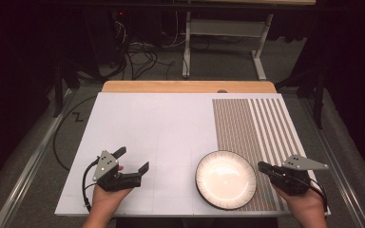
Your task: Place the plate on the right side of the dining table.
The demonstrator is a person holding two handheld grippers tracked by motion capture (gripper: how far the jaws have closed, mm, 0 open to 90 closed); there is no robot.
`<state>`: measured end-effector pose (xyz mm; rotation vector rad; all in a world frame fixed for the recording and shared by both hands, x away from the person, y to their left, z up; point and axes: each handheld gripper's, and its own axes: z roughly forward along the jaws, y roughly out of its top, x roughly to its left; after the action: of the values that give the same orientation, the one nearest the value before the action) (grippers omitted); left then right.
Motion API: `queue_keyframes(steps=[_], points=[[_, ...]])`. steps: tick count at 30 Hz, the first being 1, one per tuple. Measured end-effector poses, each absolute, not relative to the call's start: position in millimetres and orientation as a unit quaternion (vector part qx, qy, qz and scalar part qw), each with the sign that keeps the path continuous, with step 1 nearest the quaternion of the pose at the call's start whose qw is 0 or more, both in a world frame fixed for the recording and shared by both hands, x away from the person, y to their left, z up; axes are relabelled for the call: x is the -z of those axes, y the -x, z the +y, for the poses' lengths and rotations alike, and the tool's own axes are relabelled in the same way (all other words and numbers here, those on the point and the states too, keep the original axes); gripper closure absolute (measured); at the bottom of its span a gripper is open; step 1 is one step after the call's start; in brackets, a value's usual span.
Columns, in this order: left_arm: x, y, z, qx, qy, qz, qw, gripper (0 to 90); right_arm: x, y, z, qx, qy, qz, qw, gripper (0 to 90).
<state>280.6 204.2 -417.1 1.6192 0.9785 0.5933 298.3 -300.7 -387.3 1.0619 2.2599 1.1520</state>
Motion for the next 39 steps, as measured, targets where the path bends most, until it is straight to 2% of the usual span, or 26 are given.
queue_keyframes(steps=[3,21,39], points=[[416.9,-280.5,204.1,-0.250,-0.684,0.413,0.547,3.3,385.9,-297.1,-297.9,-0.398,-0.372,0.817,0.187,90.0],[416.8,-280.7,203.9,-0.248,-0.686,0.411,0.548,3.4,379.4,-295.5,-290.1,-0.322,-0.334,0.874,0.147,90.0],[417.6,-281.4,203.1,-0.243,-0.688,0.410,0.547,3.6,377.2,-293.2,-282.0,-0.292,-0.305,0.893,0.156,90.0]])
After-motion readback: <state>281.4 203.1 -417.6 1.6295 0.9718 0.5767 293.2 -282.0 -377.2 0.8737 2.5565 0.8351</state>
